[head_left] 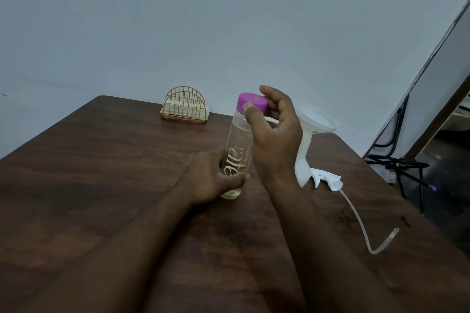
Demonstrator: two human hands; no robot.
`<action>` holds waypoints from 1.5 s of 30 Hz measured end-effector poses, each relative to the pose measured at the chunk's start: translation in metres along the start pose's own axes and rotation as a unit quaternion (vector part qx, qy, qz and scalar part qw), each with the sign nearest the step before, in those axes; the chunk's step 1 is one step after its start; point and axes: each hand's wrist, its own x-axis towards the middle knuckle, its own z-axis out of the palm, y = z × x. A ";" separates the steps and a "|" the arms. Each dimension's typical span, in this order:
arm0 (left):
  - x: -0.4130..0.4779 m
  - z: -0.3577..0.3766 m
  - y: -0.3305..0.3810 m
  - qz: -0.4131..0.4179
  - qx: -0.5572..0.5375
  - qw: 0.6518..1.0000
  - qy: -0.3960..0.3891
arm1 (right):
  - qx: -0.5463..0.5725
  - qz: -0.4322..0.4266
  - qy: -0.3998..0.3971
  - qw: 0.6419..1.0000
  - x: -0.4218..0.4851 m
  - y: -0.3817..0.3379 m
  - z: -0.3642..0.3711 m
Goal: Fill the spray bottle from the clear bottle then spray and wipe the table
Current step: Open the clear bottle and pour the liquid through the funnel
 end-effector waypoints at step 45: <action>0.001 0.000 -0.004 0.003 0.035 0.999 0.015 | -0.051 -0.005 -0.047 0.998 0.003 -0.005 -0.001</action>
